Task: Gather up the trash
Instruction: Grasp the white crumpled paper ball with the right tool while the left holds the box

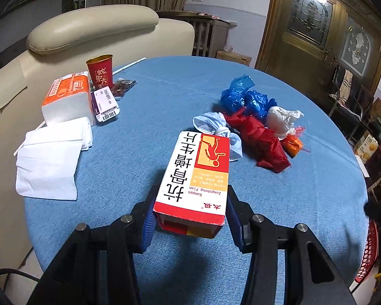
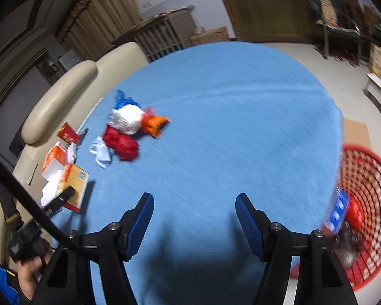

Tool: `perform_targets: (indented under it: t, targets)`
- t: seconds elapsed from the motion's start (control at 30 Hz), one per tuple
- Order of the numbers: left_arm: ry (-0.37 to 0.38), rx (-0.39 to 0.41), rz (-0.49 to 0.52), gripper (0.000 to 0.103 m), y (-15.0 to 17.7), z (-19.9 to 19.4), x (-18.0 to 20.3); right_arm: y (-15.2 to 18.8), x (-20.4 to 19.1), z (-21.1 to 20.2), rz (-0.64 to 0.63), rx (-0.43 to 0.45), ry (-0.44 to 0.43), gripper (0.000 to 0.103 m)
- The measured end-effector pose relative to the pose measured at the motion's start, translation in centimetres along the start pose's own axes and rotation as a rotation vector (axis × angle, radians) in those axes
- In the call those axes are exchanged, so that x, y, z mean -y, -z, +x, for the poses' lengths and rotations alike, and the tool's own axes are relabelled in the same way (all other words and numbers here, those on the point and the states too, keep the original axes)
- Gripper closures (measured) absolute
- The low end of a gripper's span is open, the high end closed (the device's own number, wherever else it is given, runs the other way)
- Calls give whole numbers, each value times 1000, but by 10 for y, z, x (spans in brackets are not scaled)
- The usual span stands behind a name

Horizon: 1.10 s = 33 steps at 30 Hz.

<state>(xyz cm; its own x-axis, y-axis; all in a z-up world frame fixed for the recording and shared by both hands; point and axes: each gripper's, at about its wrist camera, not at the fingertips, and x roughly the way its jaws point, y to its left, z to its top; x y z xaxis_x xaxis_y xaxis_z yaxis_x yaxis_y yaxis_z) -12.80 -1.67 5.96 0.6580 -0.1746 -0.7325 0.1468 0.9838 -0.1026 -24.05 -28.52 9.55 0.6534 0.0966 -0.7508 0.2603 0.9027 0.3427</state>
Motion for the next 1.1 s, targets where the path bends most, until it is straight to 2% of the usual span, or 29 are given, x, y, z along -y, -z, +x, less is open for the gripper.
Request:
perform_targets:
  t: [0.33, 0.5, 0.7, 0.8, 0.87, 0.93, 1.1]
  targets:
    - [3, -6, -2, 52, 2, 4, -2, -69, -89, 44, -182, 48, -75, 33]
    - [4, -6, -4, 52, 1, 4, -5, -89, -123, 86, -266, 32, -44, 33]
    - [13, -17, -22, 52, 2, 8, -10, -95, -137, 124, -317, 8, 0, 35]
    - [22, -18, -20, 52, 2, 8, -8, -100, -139, 137, -315, 0, 20, 47]
    - [28, -19, -15, 52, 2, 8, -7, -103, -133, 152, -283, -45, 17, 65]
    - [30, -16, -7, 52, 2, 7, -5, -104, -124, 158, -248, -55, -1, 72]
    - [29, -10, 3, 52, 3, 3, -1, -103, -116, 134, -225, -4, -35, 75]
